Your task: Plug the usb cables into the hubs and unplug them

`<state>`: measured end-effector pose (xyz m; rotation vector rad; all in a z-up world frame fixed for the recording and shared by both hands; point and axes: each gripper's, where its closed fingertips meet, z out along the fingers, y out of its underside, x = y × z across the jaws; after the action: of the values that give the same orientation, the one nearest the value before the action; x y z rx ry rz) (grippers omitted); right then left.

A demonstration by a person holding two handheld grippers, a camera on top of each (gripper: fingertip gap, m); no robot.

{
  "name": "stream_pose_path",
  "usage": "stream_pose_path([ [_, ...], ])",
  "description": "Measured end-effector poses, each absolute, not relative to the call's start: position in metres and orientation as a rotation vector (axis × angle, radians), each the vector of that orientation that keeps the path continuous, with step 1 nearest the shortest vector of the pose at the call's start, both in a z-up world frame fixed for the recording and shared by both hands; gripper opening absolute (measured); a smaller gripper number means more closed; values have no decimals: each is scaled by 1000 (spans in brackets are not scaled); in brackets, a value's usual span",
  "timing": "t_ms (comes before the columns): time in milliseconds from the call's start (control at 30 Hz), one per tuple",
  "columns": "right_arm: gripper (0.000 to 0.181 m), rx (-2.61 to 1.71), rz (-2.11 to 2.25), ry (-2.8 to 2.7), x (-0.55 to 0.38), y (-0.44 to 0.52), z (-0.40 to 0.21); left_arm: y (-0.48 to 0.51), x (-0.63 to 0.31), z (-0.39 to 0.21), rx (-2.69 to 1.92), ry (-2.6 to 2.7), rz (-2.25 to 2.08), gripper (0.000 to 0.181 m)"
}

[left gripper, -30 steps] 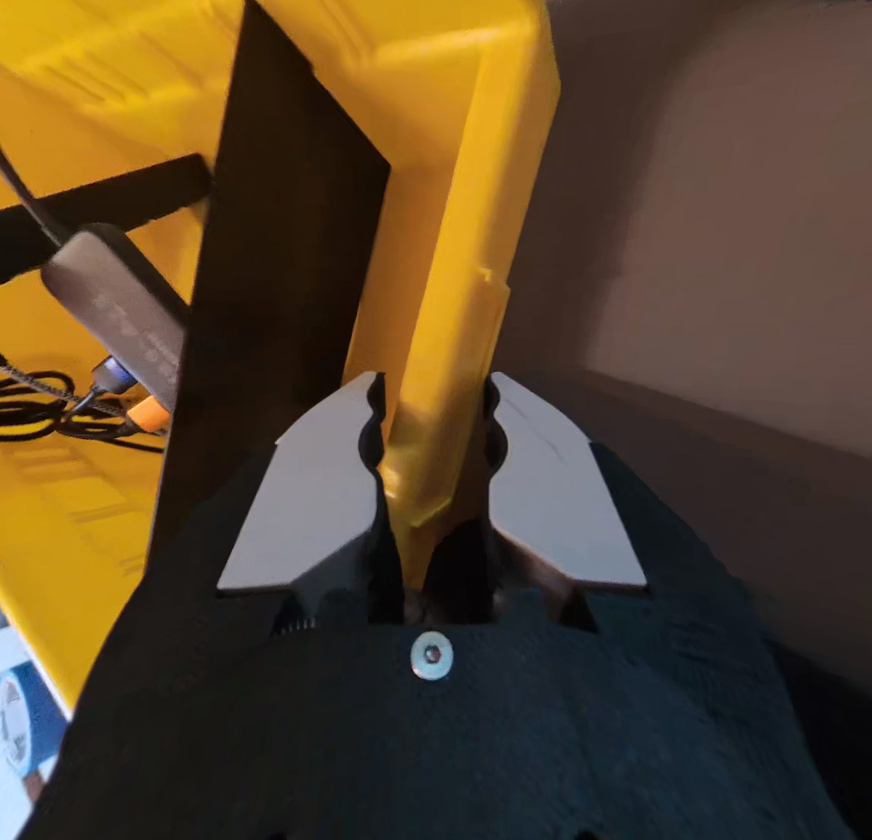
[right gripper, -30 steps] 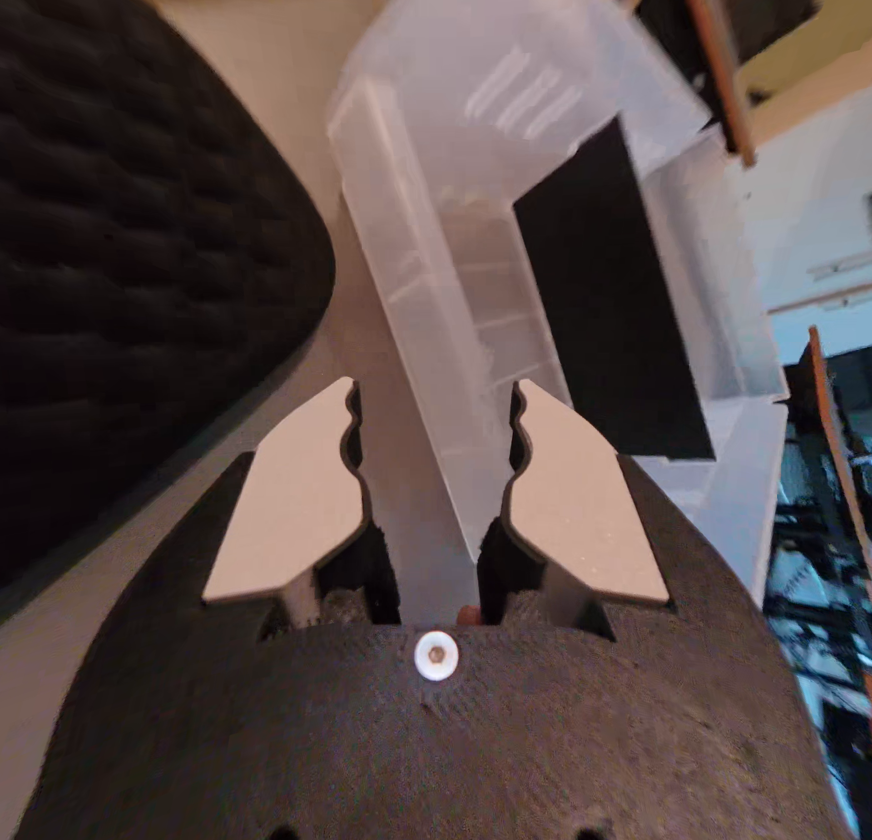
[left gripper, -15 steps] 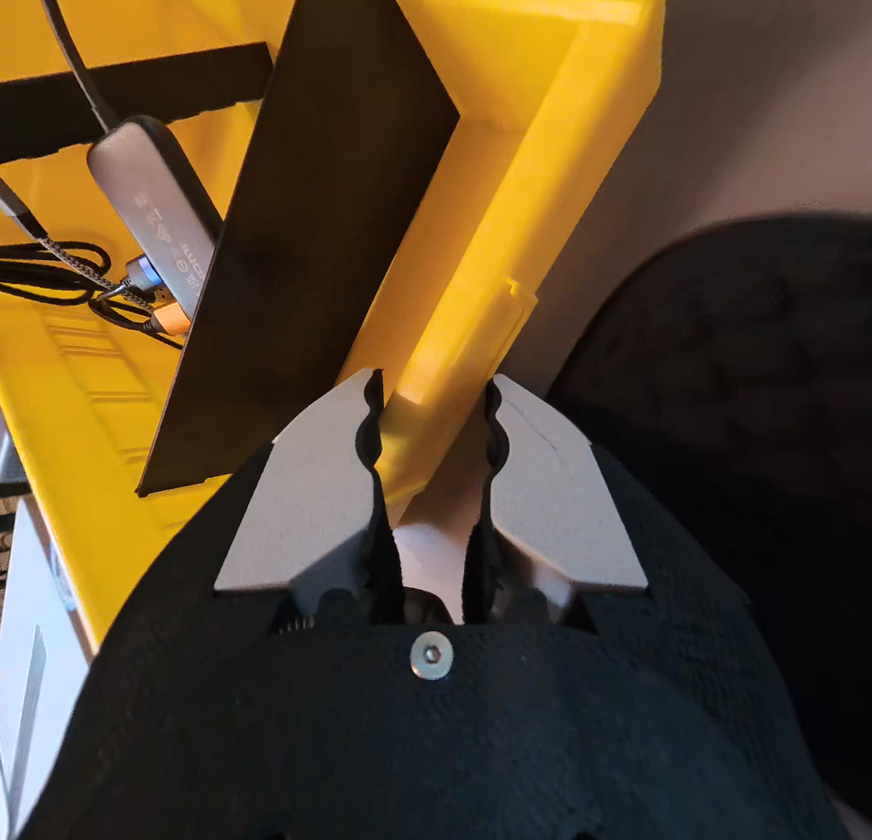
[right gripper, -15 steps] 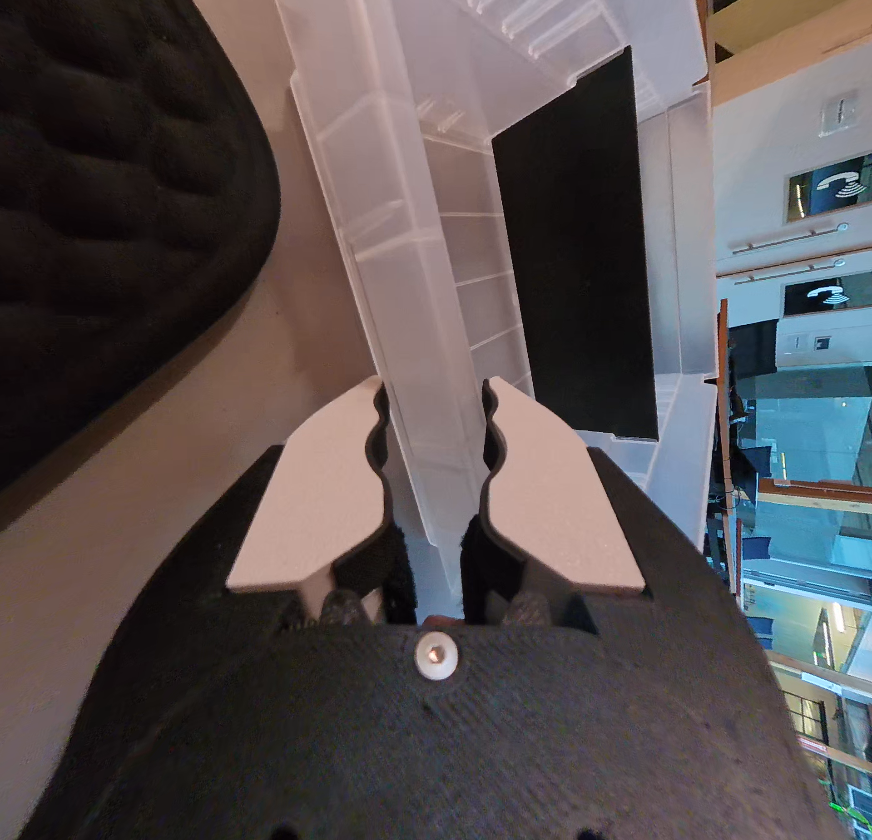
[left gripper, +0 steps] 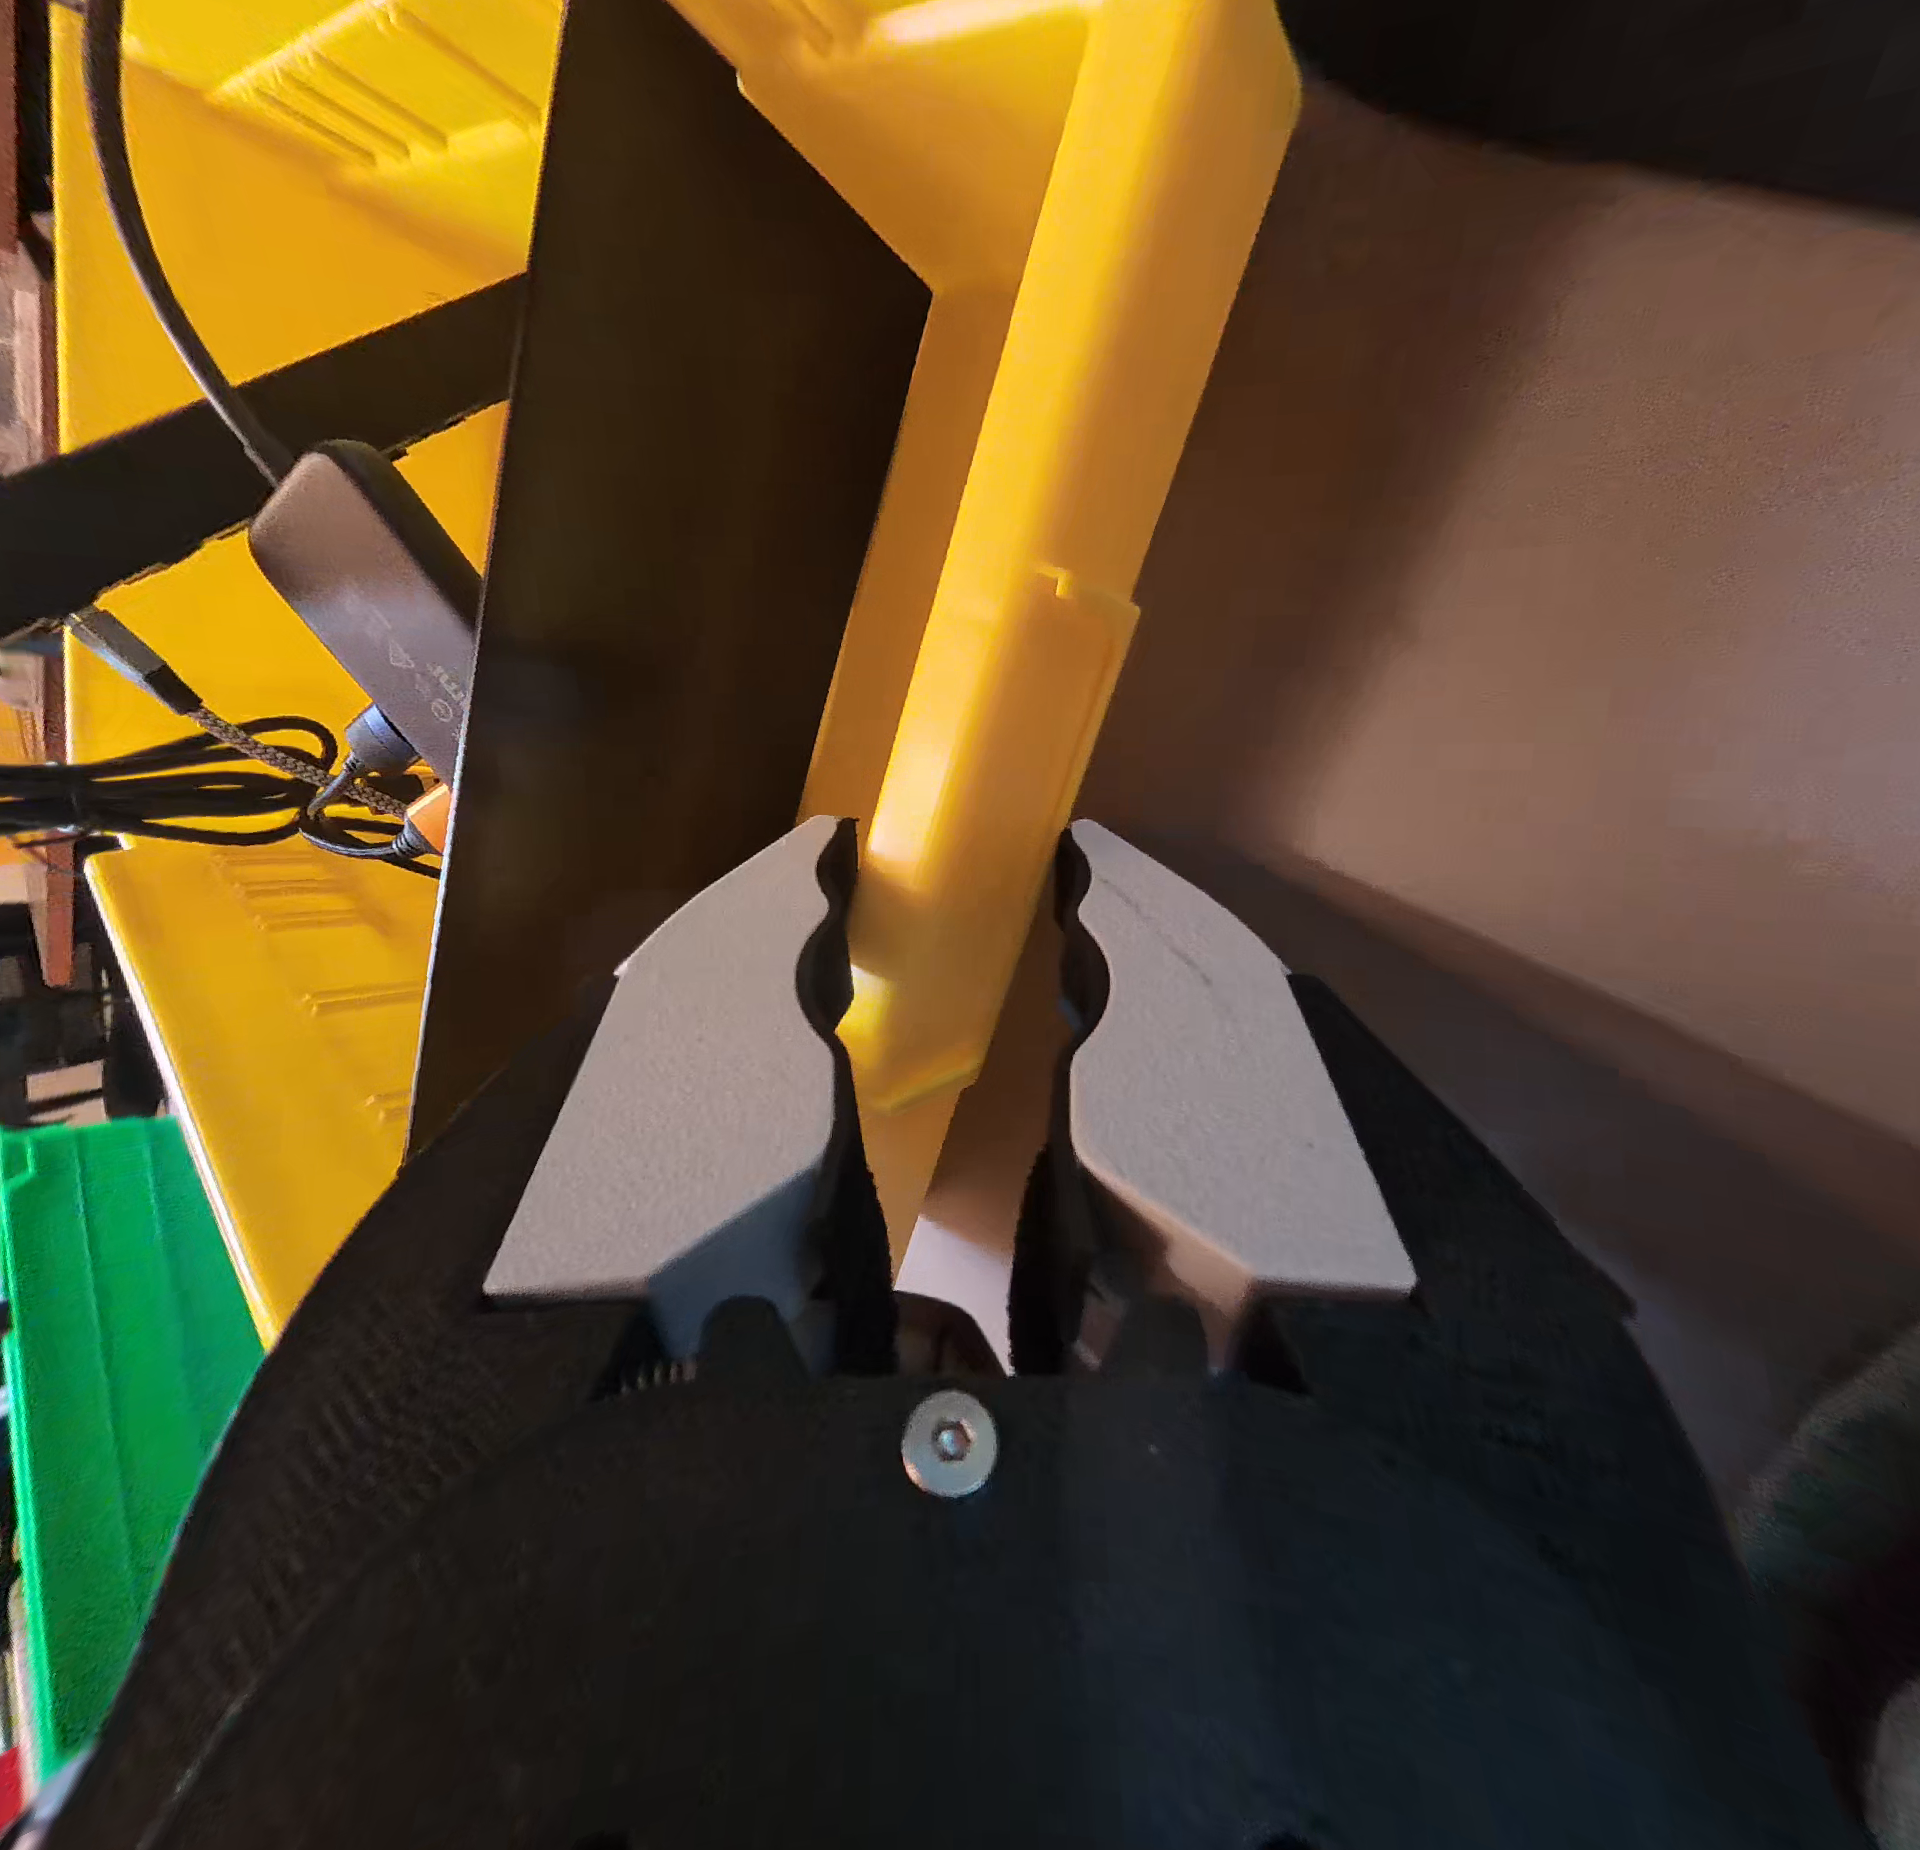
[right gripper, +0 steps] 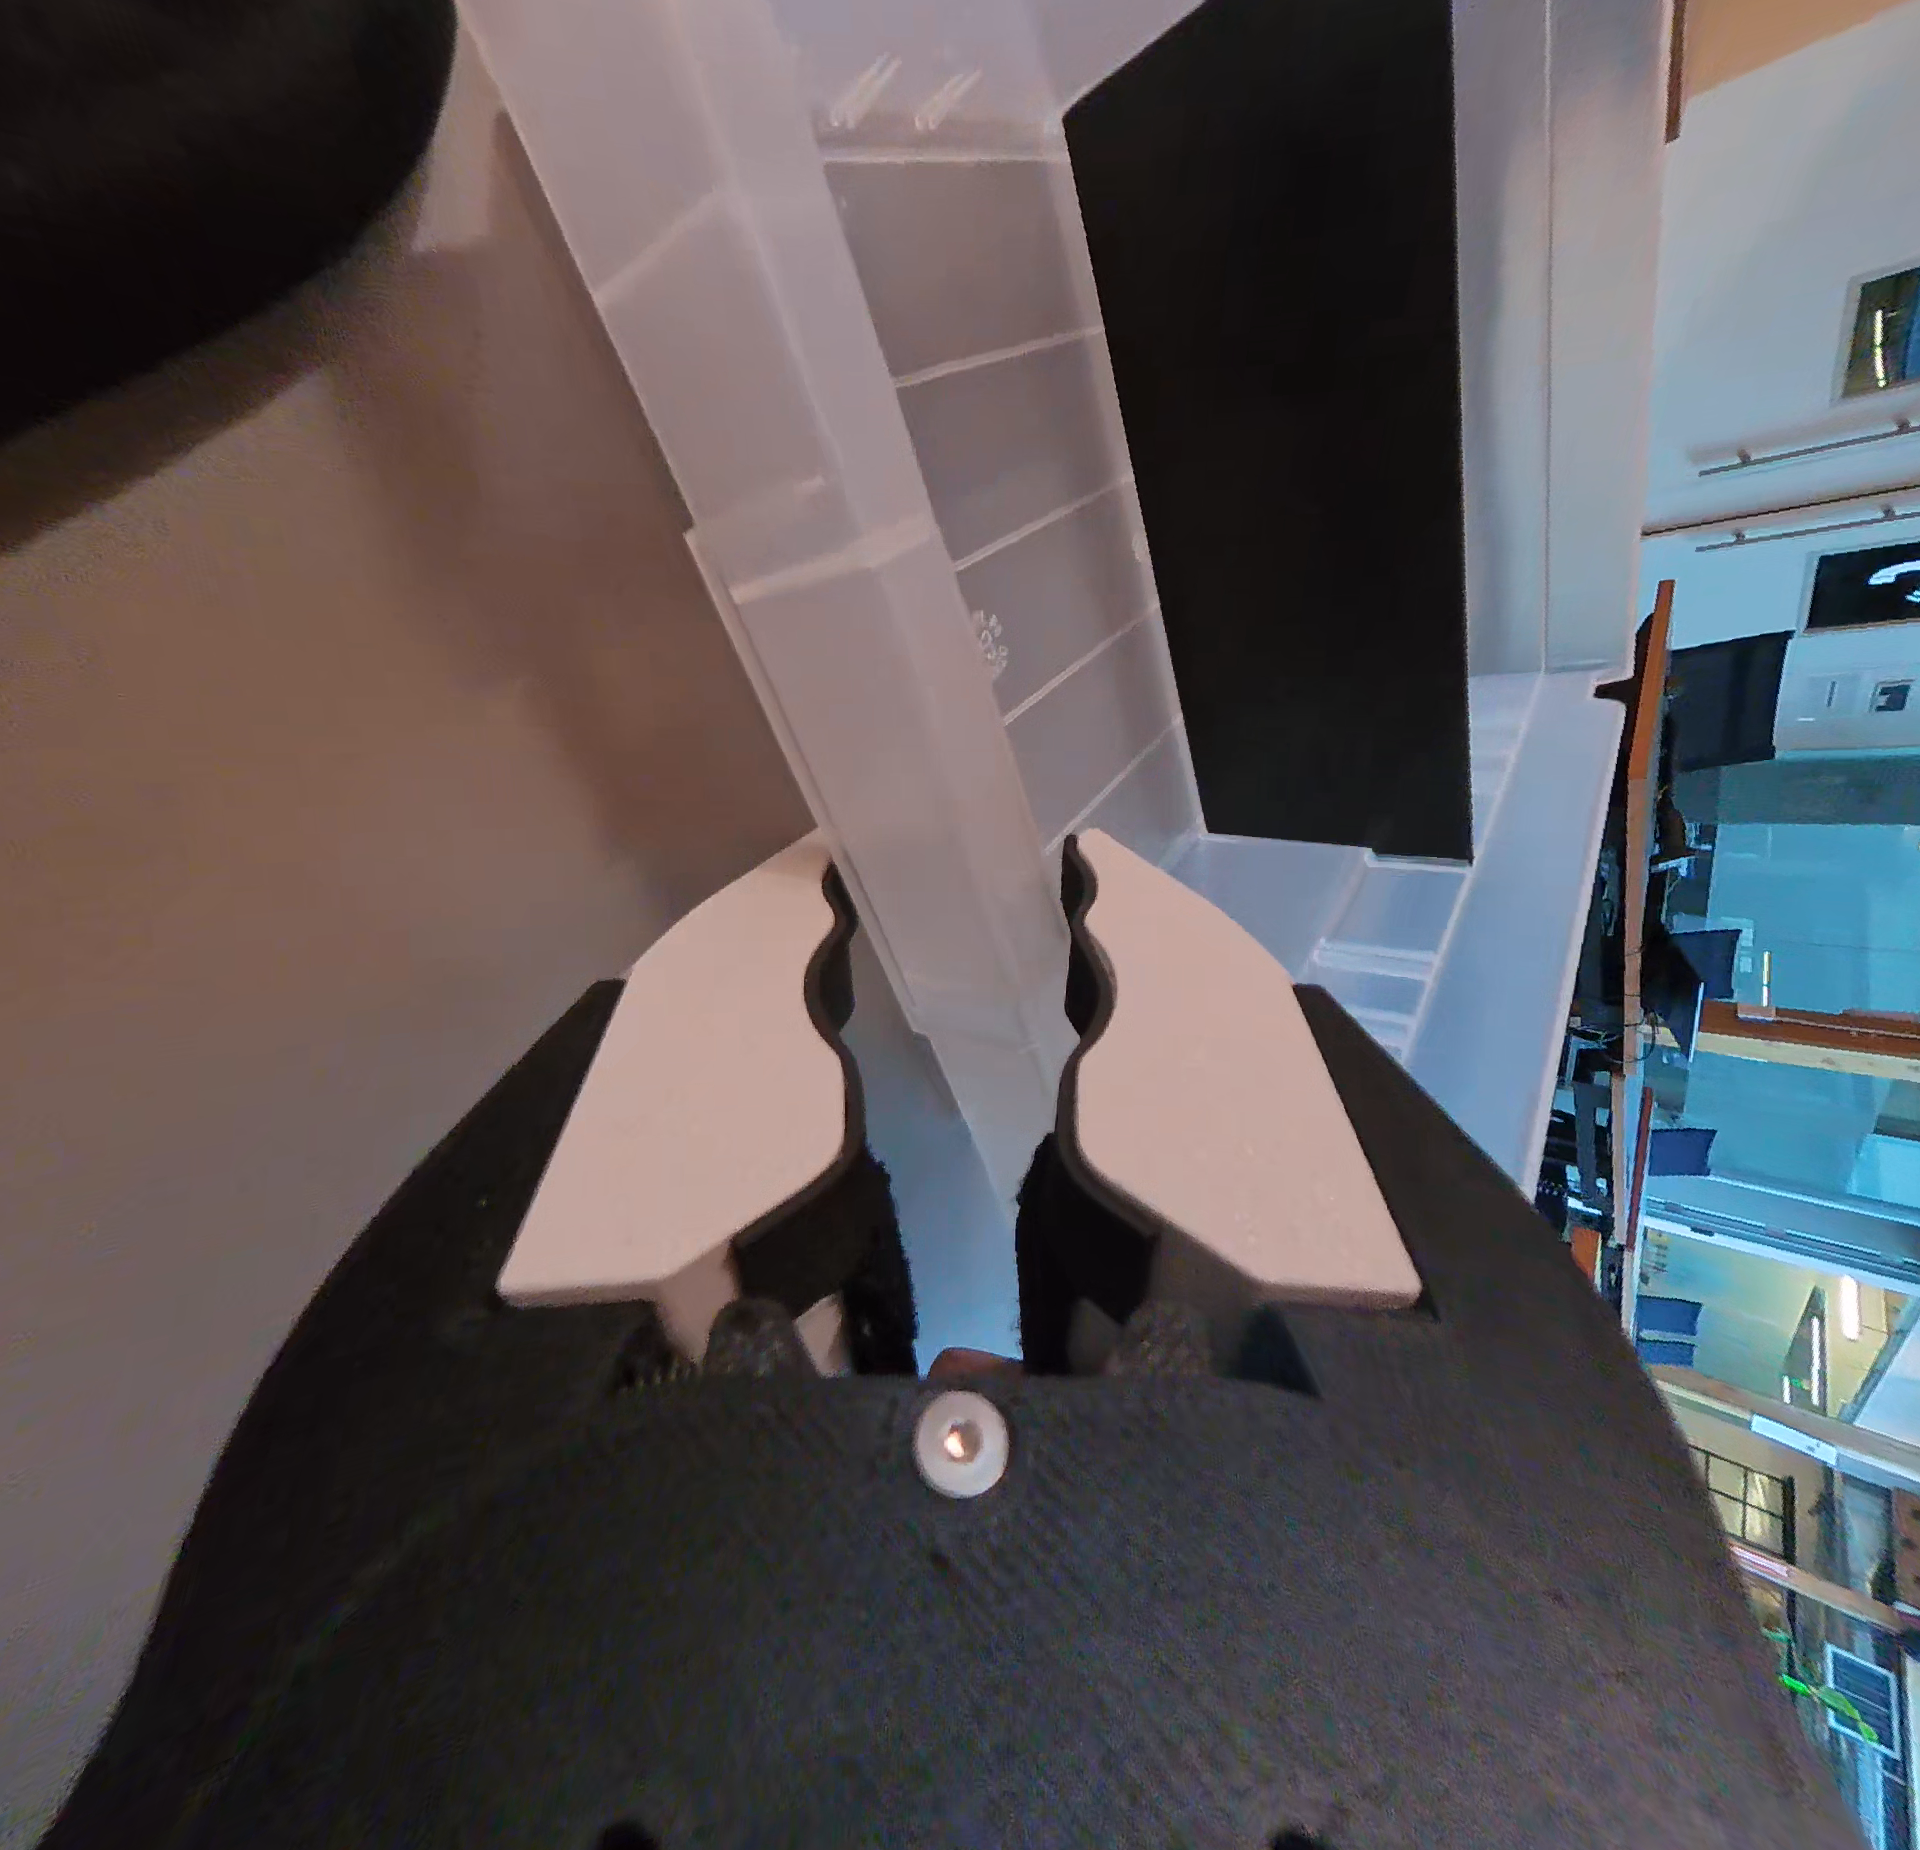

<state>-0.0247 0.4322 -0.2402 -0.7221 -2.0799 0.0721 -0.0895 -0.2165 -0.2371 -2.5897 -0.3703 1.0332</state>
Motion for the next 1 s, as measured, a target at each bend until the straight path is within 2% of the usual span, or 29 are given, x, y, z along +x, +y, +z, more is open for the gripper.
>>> stream_pose_path([
  [200,38,-722,45,-2103,-13,437,-241,-268,-54,-237,-2616,-402,993,37],
  [333,48,-756,89,-2151,-5,432,-241,-271,-36,-232,-2567,-522,900,51],
  [433,53,-788,272,-2113,-1,420,-225,-241,-33,-182,-2214,-571,801,61],
  [500,53,-781,380,-2044,0,414,-207,-235,-47,-134,-1950,-595,923,60],
  [567,53,-766,459,-1981,0,410,-190,-243,-64,-111,-1837,-674,1009,59],
  [667,53,-730,482,-1936,1,404,-176,-265,-92,-126,-1933,-925,954,60],
  [1000,53,-662,421,-1912,-1,397,-166,-295,-141,-191,-2303,-1242,678,60],
])
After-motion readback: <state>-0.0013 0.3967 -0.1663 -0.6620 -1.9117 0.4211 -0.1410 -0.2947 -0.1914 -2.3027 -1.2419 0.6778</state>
